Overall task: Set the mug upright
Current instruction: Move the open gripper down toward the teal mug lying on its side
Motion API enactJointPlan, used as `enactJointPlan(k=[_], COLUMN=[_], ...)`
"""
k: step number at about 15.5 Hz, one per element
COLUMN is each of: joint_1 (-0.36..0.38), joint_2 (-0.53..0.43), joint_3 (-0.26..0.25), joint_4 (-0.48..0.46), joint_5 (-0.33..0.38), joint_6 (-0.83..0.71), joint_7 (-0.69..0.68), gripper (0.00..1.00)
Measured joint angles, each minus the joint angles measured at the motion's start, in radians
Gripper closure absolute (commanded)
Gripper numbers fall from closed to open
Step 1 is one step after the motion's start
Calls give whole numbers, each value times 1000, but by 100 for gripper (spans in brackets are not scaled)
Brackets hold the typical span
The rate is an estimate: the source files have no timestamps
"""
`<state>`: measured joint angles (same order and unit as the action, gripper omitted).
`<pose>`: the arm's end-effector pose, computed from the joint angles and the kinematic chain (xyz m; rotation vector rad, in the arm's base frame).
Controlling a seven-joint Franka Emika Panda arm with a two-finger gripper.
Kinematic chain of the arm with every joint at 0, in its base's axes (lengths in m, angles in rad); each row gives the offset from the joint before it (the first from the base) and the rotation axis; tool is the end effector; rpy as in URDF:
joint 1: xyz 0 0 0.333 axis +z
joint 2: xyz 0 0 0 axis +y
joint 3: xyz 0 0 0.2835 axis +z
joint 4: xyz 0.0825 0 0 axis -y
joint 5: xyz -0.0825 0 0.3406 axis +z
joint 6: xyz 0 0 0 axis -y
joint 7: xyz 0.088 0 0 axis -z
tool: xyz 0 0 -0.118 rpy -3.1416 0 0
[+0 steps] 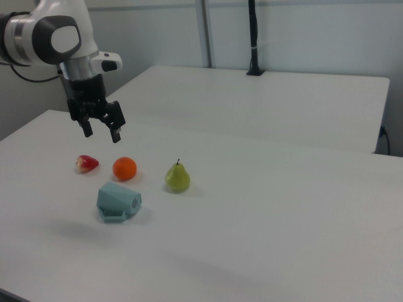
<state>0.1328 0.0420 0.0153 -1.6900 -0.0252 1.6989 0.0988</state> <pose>0.5224 0.0751 0.5187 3.1120 0.0824 -0.0465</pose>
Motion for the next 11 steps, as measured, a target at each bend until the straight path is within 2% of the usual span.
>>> enactJointPlan(k=[11], joint_1=[0], joint_2=[0], joint_3=[0], joint_4=[5], joint_5=[0], joint_6=[0], joint_7=[-20], gripper=[0])
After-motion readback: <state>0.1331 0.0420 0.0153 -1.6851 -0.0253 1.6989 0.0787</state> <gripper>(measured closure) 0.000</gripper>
